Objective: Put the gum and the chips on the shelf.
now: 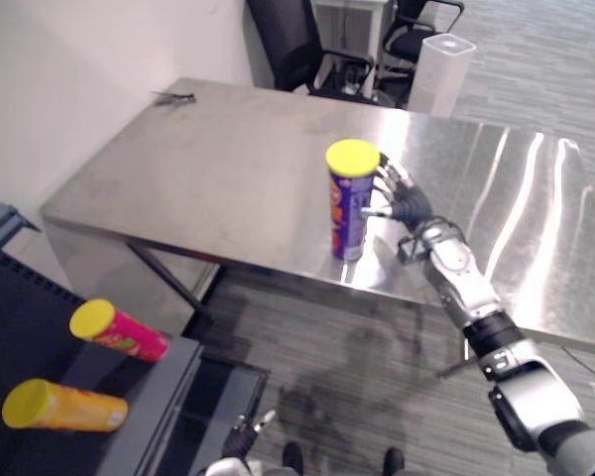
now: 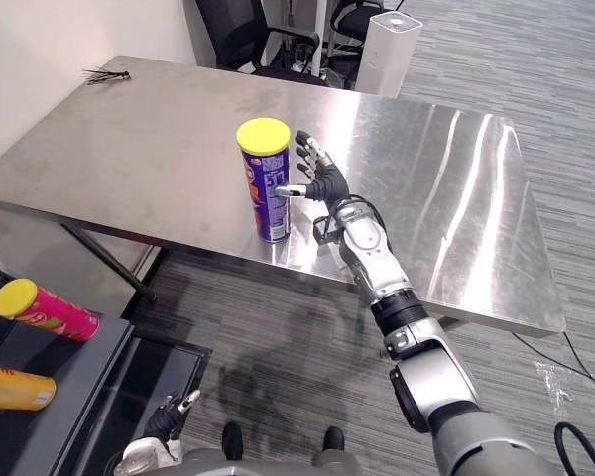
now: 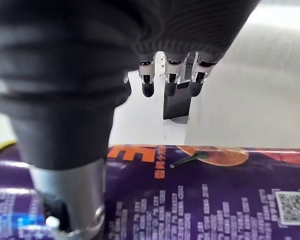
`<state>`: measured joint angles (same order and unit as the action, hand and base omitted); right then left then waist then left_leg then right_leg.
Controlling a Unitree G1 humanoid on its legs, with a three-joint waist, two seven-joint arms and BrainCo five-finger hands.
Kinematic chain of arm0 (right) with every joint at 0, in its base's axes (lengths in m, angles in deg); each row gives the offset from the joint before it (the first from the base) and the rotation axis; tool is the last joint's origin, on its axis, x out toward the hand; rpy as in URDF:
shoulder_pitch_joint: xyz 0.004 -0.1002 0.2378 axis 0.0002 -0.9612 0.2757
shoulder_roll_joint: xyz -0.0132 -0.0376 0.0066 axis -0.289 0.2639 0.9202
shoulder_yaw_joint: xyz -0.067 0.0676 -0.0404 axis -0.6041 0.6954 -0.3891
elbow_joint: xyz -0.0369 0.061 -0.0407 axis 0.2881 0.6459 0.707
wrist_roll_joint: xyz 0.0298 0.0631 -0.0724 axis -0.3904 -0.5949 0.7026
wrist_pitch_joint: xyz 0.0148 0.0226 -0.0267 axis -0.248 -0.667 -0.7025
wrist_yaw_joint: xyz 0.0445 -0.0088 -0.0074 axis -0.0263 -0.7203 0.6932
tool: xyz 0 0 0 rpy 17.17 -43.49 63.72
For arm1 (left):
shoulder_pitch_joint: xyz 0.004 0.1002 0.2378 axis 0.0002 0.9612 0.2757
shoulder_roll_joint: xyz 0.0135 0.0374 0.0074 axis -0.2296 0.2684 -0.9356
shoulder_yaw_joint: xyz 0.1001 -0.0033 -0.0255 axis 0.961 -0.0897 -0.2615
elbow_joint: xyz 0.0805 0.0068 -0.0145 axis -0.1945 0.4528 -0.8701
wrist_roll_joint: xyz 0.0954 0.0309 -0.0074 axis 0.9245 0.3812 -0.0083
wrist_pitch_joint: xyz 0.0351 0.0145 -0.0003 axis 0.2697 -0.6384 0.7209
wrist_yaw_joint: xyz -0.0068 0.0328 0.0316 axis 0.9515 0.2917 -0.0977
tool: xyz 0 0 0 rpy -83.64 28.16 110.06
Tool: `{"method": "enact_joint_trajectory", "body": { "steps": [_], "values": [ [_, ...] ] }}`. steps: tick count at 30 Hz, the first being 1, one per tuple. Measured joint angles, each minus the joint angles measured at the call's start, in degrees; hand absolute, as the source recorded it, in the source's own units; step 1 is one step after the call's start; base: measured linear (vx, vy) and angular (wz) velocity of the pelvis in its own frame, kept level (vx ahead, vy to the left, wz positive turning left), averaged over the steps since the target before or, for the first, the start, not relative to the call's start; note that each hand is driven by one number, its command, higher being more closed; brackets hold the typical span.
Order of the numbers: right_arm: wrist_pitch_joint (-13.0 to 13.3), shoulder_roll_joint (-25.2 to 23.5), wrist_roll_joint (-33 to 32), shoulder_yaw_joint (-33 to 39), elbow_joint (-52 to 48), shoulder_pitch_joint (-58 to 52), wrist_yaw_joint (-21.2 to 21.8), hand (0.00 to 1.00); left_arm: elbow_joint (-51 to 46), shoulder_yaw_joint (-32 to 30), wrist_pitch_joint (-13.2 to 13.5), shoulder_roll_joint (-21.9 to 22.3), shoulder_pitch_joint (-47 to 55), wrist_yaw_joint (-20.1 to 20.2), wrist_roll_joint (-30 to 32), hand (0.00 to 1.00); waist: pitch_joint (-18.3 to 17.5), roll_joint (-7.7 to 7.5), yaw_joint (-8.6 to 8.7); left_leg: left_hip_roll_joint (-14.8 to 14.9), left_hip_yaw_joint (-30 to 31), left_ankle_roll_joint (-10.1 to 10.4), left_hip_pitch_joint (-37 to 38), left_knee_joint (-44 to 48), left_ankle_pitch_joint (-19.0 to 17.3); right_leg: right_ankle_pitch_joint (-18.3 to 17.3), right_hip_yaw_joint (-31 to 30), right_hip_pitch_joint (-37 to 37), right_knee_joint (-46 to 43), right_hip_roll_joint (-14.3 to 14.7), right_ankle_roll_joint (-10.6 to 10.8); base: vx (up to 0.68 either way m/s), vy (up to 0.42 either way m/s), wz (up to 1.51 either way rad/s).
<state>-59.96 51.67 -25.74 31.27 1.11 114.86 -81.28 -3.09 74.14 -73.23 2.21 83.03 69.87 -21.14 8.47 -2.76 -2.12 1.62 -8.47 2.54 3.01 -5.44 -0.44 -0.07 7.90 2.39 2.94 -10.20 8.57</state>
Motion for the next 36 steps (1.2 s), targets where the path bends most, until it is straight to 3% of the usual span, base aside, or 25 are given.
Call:
{"method": "enact_joint_trajectory", "body": {
  "steps": [34,35,36],
  "values": [
    [0.0,-2.4,-1.2,-4.8,-3.5,-4.0,2.6,0.00,-1.1,-0.2,-0.8,-0.1,0.0,-0.1,-1.4,0.00,0.3,-0.30,-0.25,0.3,0.9,0.2,-0.6,0.0,0.5,0.0,0.8,0.0,0.0,0.0,0.0,0.00,-0.005,0.02],
    [0.0,-2.4,-1.7,-4.8,-4.2,-4.4,2.5,1.00,-1.1,-0.2,-0.8,-0.1,0.0,-0.1,-1.4,0.00,0.3,-0.30,-0.26,0.3,0.9,0.2,-0.6,0.0,0.5,0.0,0.8,0.0,0.0,0.0,0.0,0.00,0.000,0.00],
    [0.0,-2.4,-1.8,-4.8,-5.0,-4.8,2.6,1.00,-1.1,-0.2,-0.8,-0.1,0.0,-0.1,-1.4,0.00,0.3,-0.30,-0.25,0.3,0.9,0.2,-0.6,0.0,0.5,0.0,0.8,0.0,0.0,0.0,0.0,0.00,0.000,0.00]
  ]
}}
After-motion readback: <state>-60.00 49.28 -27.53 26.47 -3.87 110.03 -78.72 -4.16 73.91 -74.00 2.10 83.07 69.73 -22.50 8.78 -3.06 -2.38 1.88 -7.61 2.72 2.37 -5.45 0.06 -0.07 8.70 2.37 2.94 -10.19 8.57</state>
